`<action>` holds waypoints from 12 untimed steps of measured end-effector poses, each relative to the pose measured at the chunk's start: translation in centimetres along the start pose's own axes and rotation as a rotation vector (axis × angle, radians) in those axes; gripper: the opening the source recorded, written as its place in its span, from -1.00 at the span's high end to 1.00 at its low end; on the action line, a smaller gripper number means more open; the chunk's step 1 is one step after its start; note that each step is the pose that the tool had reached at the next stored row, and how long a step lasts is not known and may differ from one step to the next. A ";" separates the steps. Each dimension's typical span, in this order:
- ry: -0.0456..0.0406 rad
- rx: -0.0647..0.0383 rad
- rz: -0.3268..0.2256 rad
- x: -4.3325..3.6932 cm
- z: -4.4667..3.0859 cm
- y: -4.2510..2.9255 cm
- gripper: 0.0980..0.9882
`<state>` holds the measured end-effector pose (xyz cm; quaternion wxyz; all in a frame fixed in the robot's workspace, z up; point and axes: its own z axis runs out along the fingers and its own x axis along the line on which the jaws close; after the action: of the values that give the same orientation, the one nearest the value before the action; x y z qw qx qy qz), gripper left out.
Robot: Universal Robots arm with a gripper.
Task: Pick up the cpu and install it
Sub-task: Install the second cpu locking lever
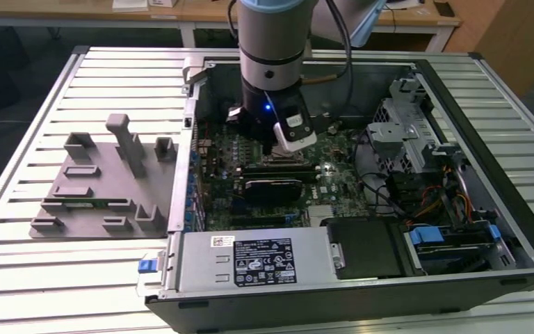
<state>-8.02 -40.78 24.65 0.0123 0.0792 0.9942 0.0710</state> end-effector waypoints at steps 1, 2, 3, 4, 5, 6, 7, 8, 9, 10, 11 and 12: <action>-0.0003 0.002 0.000 -0.23 0.01 0.04 0.98; -0.0005 0.003 0.000 -0.46 0.03 0.07 0.98; -0.0005 0.004 0.000 -0.60 0.07 0.09 0.98; -0.0006 0.003 0.000 -0.71 0.13 0.09 0.98; -0.0006 0.003 0.000 -0.78 0.20 0.09 0.98; -0.0005 0.004 0.000 -0.83 0.29 0.08 0.98; -0.0005 0.004 0.000 -0.84 0.40 0.07 0.98; -0.0006 0.003 0.000 -0.84 0.54 0.04 0.98; -0.0004 0.003 0.000 -0.84 0.70 0.01 0.98; -0.0001 0.001 0.000 -0.85 0.86 -0.02 0.98; 0.0003 -0.002 0.000 -0.85 0.99 -0.06 0.98; 0.0010 -0.006 0.000 -0.85 1.10 -0.10 0.98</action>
<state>-7.16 -40.85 23.56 0.0120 0.0792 0.9940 0.0740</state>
